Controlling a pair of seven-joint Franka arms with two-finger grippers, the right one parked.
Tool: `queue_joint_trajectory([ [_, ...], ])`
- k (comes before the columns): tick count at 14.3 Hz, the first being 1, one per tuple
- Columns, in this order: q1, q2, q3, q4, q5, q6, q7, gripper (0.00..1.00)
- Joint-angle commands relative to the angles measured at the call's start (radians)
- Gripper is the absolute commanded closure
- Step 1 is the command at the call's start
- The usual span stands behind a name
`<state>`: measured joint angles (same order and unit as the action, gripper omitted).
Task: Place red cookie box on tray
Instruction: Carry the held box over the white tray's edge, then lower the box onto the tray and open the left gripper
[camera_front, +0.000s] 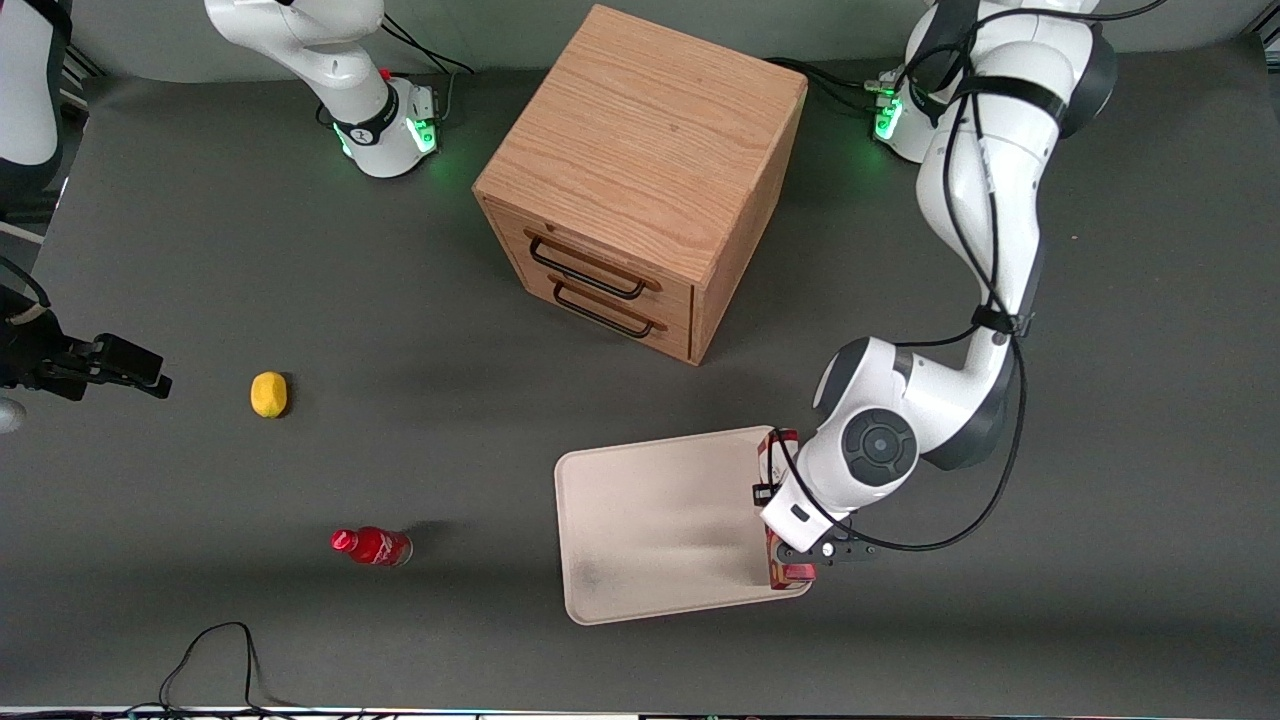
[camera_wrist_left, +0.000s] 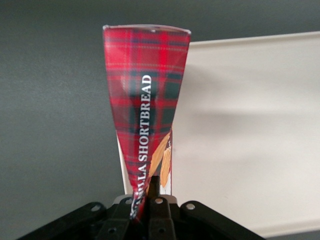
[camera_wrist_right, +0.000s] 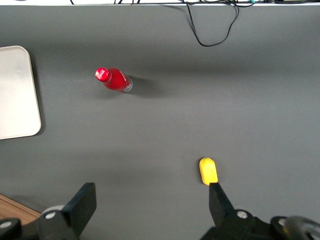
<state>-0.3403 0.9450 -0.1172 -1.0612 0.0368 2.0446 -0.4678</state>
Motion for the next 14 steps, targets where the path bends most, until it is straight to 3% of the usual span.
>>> queue_joint_trajectory([
  [1,-0.026,0.018,0.030,0.026,0.021,-0.006,-0.043,1.00],
  [2,-0.026,0.015,0.030,0.012,0.021,0.002,-0.064,1.00],
  [3,-0.029,0.012,0.031,0.003,0.028,0.014,-0.072,0.34],
  [4,-0.035,0.009,0.030,-0.009,0.040,0.035,-0.081,0.00],
  [10,-0.026,-0.034,0.030,-0.049,0.037,0.060,-0.129,0.00],
  [14,0.035,-0.283,0.030,-0.254,0.034,0.051,-0.077,0.00],
])
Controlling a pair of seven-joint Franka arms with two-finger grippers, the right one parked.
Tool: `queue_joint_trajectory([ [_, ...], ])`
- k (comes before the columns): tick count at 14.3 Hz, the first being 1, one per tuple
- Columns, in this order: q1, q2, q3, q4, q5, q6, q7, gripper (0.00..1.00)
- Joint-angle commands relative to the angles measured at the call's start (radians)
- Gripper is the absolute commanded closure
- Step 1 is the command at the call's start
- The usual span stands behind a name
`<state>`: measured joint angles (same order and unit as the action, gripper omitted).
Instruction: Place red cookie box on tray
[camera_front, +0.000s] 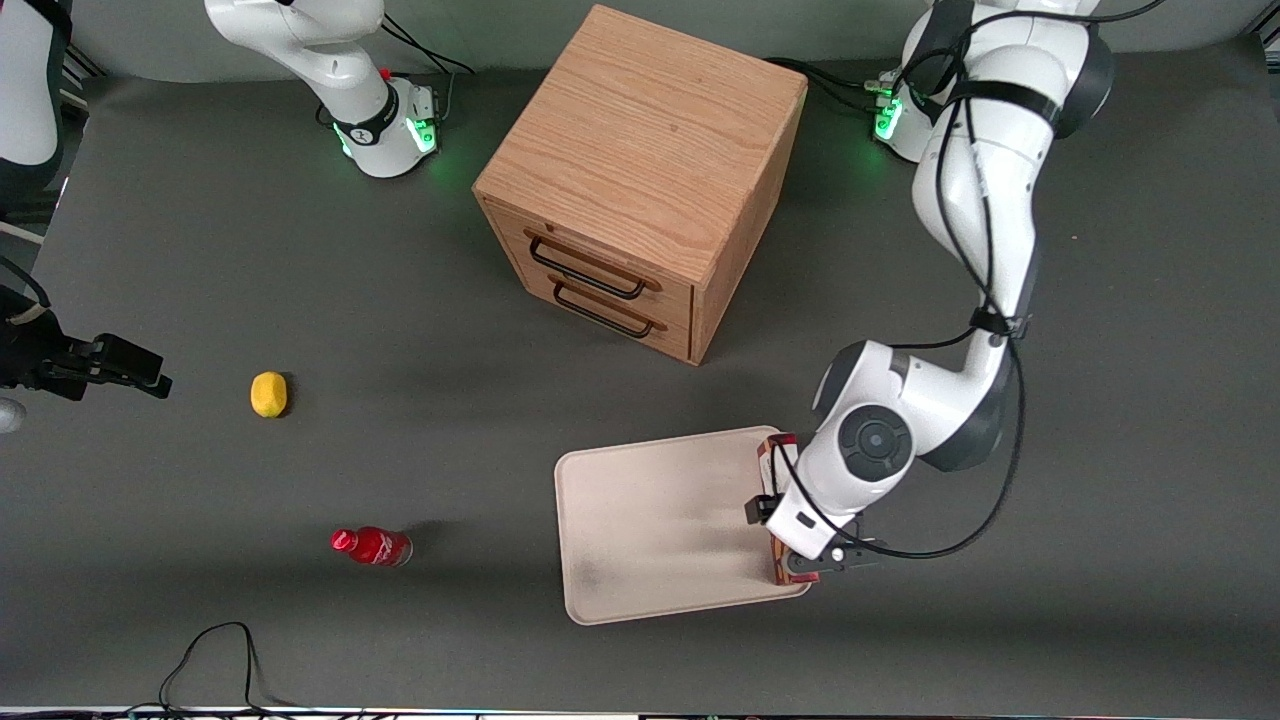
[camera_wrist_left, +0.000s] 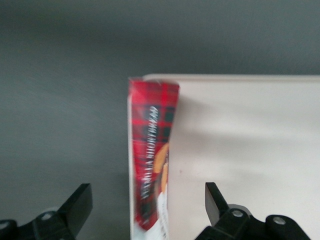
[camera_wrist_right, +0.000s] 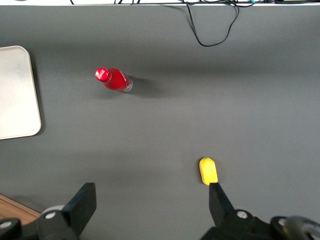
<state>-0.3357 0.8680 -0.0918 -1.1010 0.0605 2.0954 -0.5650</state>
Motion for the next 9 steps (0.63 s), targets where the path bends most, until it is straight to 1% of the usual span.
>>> queue_joint_trajectory([
  [1,0.055,-0.290,0.004,-0.288,0.009,-0.005,0.020,0.00],
  [3,0.111,-0.470,0.003,-0.445,0.010,-0.055,0.051,0.00],
  [4,0.153,-0.542,-0.002,-0.495,0.009,-0.095,0.095,0.00],
  [7,0.243,-0.719,0.001,-0.543,0.004,-0.268,0.230,0.00],
  [9,0.297,-0.826,0.006,-0.595,0.004,-0.310,0.386,0.00],
])
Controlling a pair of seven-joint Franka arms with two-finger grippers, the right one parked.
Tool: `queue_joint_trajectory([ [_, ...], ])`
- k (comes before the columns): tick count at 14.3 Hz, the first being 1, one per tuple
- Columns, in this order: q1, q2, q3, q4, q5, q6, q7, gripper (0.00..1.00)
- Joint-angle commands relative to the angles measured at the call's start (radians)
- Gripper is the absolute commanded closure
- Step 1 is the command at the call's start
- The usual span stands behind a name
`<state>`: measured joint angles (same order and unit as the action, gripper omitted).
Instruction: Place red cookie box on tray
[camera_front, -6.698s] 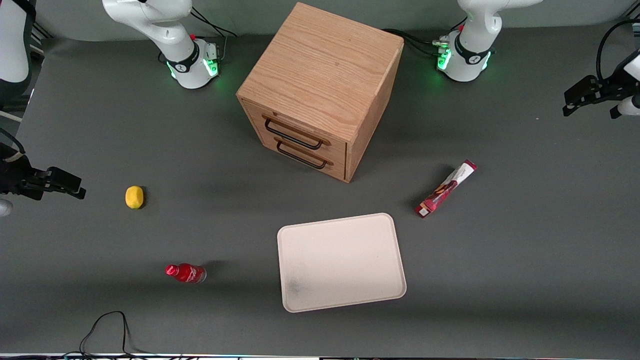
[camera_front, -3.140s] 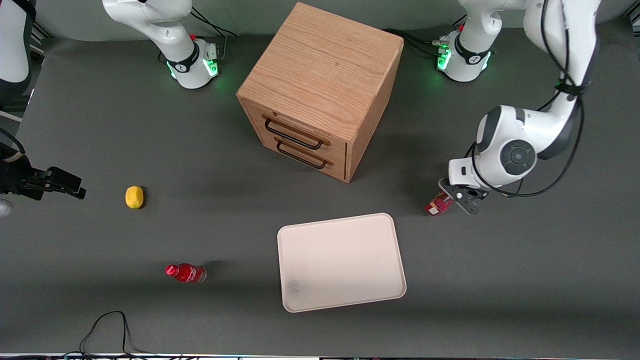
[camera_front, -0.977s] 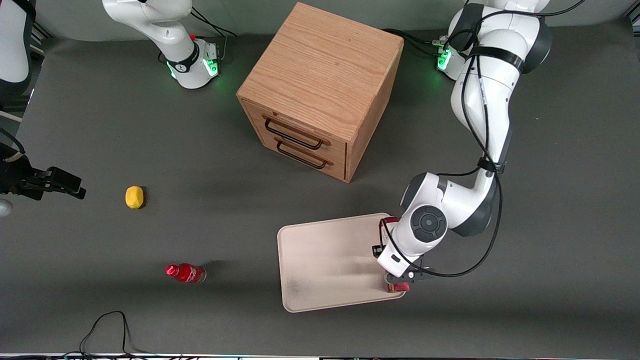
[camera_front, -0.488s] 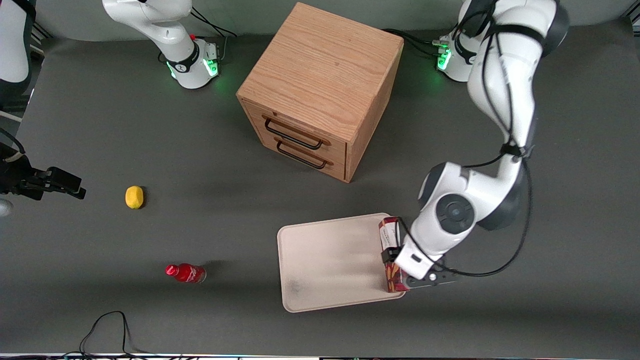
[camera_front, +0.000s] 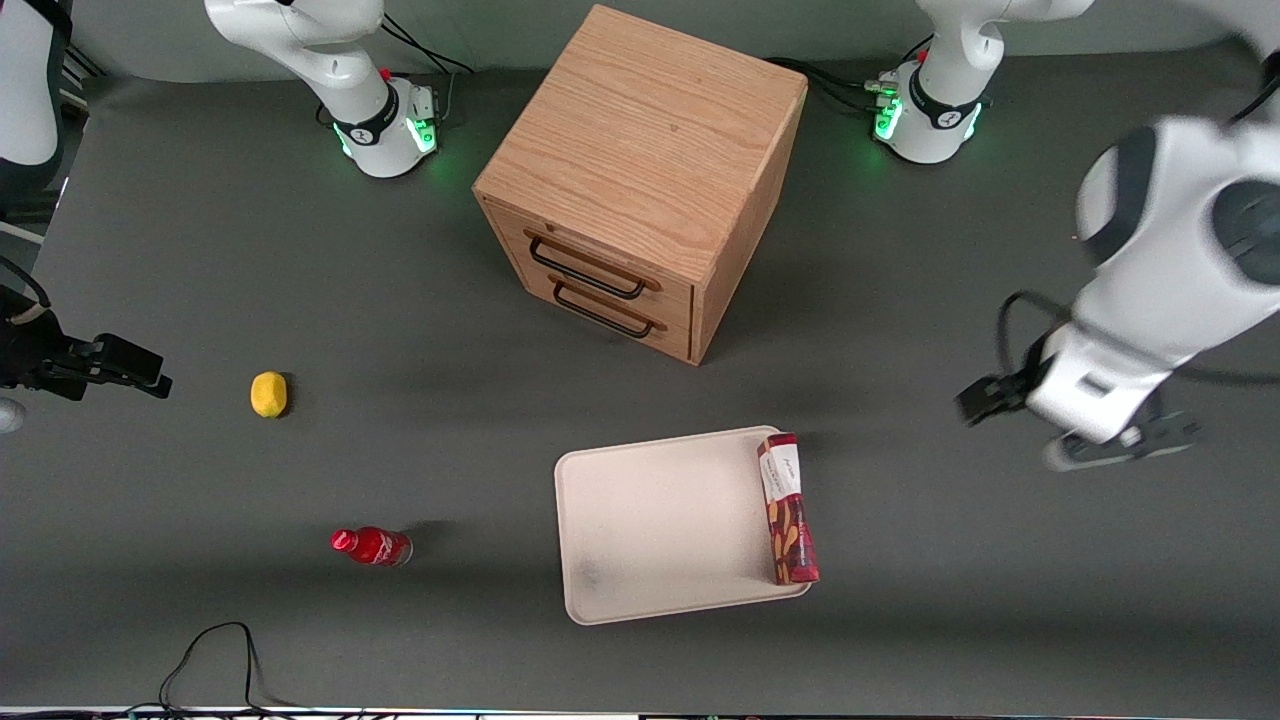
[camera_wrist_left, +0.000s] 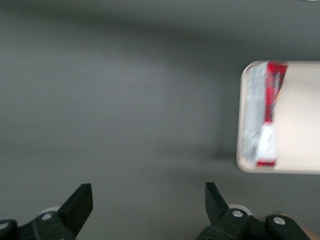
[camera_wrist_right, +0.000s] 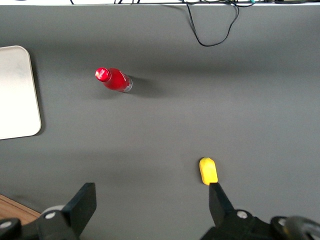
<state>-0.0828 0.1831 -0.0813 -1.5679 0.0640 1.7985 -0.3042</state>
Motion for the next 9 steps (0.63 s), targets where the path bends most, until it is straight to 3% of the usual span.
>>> queue_joint_trajectory([
  [1,0.075,-0.201,-0.005,-0.176,0.000,-0.013,0.176,0.00],
  [4,0.135,-0.344,-0.006,-0.288,-0.061,-0.019,0.235,0.00],
  [9,0.149,-0.375,-0.006,-0.293,-0.093,-0.062,0.280,0.00],
])
